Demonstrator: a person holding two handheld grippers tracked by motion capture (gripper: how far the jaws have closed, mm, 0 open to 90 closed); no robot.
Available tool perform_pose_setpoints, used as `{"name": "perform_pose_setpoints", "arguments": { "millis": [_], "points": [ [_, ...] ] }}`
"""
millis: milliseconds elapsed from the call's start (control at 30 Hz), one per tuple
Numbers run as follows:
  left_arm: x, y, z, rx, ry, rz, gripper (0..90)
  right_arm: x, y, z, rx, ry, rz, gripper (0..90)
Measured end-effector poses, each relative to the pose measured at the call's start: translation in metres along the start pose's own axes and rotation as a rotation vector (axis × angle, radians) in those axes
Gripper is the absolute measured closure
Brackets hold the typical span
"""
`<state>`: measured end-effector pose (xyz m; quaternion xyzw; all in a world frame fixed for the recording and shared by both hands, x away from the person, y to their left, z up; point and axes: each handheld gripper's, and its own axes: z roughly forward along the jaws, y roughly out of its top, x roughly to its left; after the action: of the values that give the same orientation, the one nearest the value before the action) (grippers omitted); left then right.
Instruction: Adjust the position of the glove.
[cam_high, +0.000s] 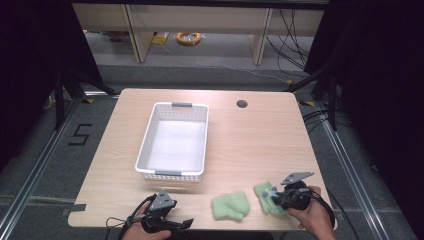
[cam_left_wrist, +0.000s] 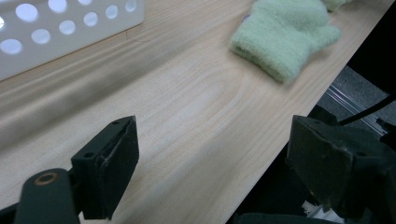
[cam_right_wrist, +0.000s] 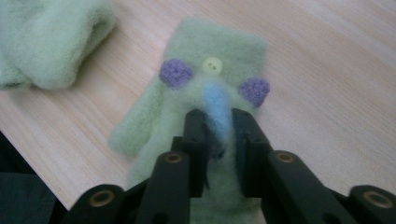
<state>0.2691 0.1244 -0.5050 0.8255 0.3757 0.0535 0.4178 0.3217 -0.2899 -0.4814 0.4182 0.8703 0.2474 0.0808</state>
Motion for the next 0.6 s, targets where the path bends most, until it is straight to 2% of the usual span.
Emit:
{"name": "perform_pose_setpoints", "arguments": {
  "millis": [33,67,100,200,267,300,333,467,500,533,600],
  "points": [
    [0.000,0.000,0.000,0.000,-0.001,-0.001,16.1,0.000,0.000,-0.001,0.012,0.013,0.017,81.9],
    [0.000,0.000,0.000,-0.001,-0.001,-0.002,16.1,-0.001,-0.001,-0.001,0.005,0.022,0.004,83.1],
    [0.000,0.000,0.000,-0.002,-0.001,-0.004,16.1,-0.004,-0.001,0.001,-0.015,0.010,-0.037,83.9],
    [0.000,0.000,0.000,-0.004,0.000,-0.006,16.2,-0.001,0.000,-0.001,-0.009,0.007,-0.052,85.5],
    [0.000,0.000,0.000,-0.004,0.001,-0.019,16.2,-0.002,0.002,-0.003,-0.016,0.005,-0.084,86.4],
    [0.000,0.000,0.000,0.000,0.004,-0.016,16.1,-0.001,0.003,-0.005,-0.017,0.002,-0.076,86.5],
    [0.001,0.000,0.000,0.011,0.011,-0.003,16.2,-0.001,0.003,-0.006,-0.045,-0.003,-0.094,86.6],
    [0.001,0.000,0.000,-0.002,0.004,-0.002,16.2,0.004,0.010,-0.025,-0.090,0.011,-0.125,86.7],
    [0.001,0.000,0.000,-0.002,0.005,-0.001,16.2,0.004,0.010,-0.025,-0.090,0.011,-0.125,86.7],
    [0.001,0.000,0.000,-0.002,0.005,-0.002,16.2,0.007,0.014,-0.031,-0.122,0.025,-0.163,86.7],
    [0.001,0.001,0.000,-0.002,0.005,-0.001,16.2,0.009,0.016,-0.035,-0.115,0.041,-0.168,86.7]
  ]
}}
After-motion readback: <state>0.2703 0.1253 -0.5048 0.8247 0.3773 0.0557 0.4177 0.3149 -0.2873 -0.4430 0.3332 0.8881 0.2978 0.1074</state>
